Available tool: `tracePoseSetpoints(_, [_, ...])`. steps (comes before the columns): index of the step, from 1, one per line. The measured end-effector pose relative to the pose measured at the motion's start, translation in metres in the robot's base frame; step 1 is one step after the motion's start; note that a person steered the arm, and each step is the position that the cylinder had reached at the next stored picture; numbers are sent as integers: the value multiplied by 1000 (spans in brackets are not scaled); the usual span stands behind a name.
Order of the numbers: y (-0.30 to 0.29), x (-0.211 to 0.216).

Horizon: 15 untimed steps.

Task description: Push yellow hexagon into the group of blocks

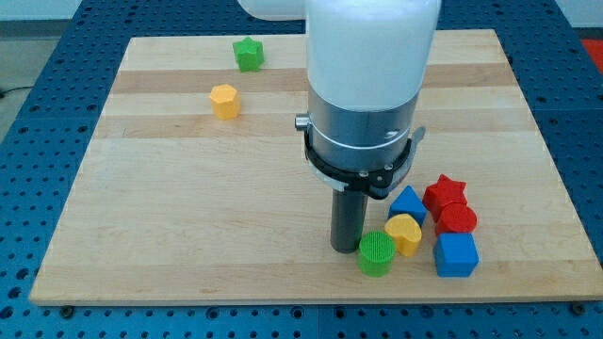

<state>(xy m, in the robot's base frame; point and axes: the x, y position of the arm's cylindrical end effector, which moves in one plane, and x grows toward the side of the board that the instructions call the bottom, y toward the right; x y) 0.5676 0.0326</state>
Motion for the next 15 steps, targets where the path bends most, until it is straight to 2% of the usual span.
tracePoseSetpoints(1, [-27,1])
tracePoseSetpoints(2, [-27,39])
tracePoseSetpoints(3, [-21,51])
tracePoseSetpoints(4, [55,50])
tracePoseSetpoints(6, [75,50])
tracePoseSetpoints(7, [123,51])
tracePoseSetpoints(8, [141,49])
tracePoseSetpoints(10, [141,11])
tracePoseSetpoints(11, [159,6])
tracePoseSetpoints(13, [152,-103])
tracePoseSetpoints(15, [-14,-220])
